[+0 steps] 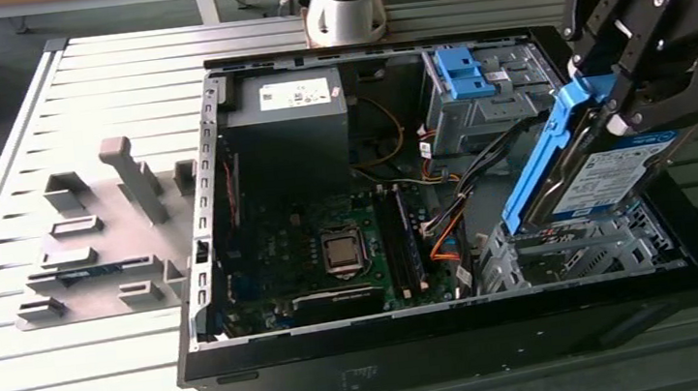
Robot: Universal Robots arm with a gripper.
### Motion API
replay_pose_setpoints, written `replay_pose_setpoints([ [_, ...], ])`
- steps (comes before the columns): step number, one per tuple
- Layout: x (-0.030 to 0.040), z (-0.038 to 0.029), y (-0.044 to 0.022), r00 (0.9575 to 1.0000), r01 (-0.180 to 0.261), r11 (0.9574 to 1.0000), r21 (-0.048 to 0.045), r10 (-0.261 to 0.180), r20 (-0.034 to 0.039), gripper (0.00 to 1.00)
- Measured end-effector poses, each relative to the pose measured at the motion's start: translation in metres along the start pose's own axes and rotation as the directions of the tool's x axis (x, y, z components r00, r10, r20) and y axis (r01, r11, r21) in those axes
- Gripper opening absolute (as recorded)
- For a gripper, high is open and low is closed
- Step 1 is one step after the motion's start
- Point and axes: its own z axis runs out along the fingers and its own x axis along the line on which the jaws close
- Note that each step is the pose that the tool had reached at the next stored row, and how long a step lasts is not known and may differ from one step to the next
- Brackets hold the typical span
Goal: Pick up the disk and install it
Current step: 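Insert the disk into the insertion slot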
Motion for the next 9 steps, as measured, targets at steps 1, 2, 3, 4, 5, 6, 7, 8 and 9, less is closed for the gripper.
replay_pose_setpoints([
  [1,0.0000,0.0012,-0.0001,1.0000,0.000,1.0000,0.0000,0.000,-0.0001,0.37],
  [2,0.0001,0.0023,-0.0002,1.0000,0.000,1.0000,0.0000,0.000,0.0001,0.37],
  [3,0.0001,0.0033,-0.0003,1.0000,0.000,1.0000,0.0000,0.000,0.0000,0.37],
  [4,0.0003,0.0041,-0.0005,1.0000,0.000,1.0000,0.0000,0.000,0.0000,0.37],
  [5,0.0005,0.0049,-0.0005,1.0000,0.000,1.0000,0.0000,0.000,0.0001,0.37],
  [6,0.0007,0.0056,-0.0006,1.0000,0.000,1.0000,0.0000,0.000,0.0002,0.37],
  [7,0.0009,0.0062,-0.0007,1.0000,0.000,1.0000,0.0000,0.000,0.0001,0.37],
  [8,0.0012,0.0069,-0.0008,1.0000,0.000,1.0000,0.0000,0.000,0.0000,0.37],
  [9,0.0013,0.0075,-0.0009,1.0000,0.000,1.0000,0.0000,0.000,0.0000,0.37],
])
